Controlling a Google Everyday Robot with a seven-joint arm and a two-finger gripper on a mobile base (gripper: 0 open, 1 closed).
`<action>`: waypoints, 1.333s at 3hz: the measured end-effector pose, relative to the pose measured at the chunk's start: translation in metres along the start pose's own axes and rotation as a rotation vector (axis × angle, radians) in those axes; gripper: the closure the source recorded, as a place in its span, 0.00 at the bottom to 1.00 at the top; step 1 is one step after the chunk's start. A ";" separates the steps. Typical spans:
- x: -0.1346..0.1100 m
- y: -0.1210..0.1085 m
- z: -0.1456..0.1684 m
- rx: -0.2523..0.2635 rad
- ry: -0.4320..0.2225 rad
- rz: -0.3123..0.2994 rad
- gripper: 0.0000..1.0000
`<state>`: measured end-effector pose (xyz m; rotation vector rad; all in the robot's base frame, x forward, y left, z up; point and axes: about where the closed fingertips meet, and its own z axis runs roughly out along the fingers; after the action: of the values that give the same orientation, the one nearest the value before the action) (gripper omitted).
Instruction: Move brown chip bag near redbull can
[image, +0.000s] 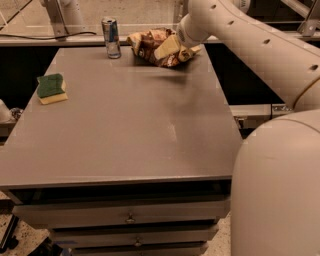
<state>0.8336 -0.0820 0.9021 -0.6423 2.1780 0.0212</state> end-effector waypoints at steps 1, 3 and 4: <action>0.006 -0.005 -0.029 -0.104 -0.030 -0.011 0.00; 0.042 -0.017 -0.118 -0.214 -0.006 -0.260 0.00; 0.068 -0.037 -0.159 -0.279 0.011 -0.365 0.00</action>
Offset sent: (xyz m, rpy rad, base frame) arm -0.1162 -0.0687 0.0541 -0.2209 -0.0287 0.4812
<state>0.6995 -0.1811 0.9616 -1.1930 2.0543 0.1301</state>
